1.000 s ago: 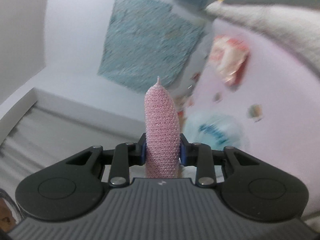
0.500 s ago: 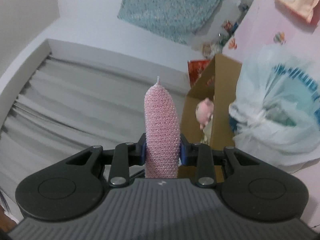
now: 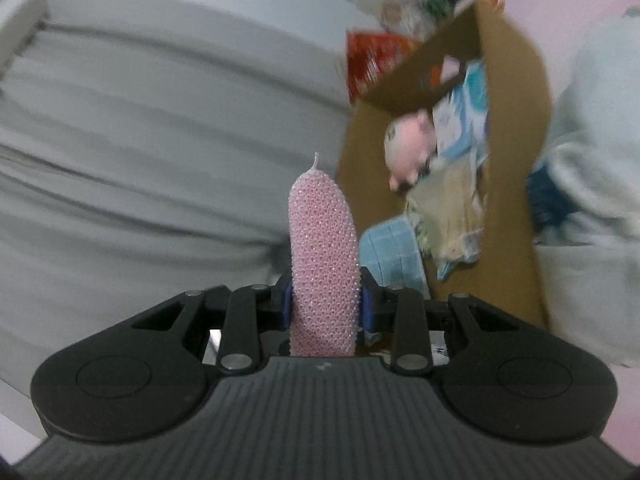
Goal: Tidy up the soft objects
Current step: 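Carry the blue towel and pink sponge with both grippers over the box, then lower both items into the box and open both grippers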
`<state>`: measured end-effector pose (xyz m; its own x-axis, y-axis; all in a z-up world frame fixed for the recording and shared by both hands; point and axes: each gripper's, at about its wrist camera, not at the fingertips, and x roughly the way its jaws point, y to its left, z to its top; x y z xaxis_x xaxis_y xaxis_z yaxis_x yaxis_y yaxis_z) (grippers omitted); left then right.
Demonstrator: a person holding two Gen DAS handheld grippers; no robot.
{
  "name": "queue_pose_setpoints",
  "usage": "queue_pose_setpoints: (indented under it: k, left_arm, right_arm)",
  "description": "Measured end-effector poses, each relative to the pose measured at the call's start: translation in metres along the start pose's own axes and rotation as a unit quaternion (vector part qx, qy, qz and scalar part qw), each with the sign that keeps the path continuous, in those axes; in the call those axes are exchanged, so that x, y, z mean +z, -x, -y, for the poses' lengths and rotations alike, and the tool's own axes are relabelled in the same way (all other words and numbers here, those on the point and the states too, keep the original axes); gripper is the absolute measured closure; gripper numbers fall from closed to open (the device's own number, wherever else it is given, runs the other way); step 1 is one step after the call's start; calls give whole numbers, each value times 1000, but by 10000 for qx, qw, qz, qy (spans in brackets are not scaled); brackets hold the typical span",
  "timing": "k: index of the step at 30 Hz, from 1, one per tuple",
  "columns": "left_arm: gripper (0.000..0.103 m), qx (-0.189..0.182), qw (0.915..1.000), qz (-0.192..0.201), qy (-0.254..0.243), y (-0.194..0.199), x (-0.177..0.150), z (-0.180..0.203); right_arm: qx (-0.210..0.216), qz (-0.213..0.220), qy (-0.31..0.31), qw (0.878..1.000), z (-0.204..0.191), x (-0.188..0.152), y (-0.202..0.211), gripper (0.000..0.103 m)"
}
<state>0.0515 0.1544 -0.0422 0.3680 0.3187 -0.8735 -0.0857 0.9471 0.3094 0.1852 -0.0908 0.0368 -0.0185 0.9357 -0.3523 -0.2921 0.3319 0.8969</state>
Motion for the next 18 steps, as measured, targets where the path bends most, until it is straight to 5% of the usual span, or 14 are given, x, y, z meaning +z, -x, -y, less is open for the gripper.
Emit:
queue_pose_setpoints:
  k: [7,18]
  left_arm:
    - [68,-11,9998,-133,142,-7,-5,-14]
    - [66,-170,9984,-266,465,-13,-11,-30]
  right_arm:
    - [-987,-693,16,9927,-2,11,-96,73]
    - [-1762,-1145,107,9776,8,-1,-145,72]
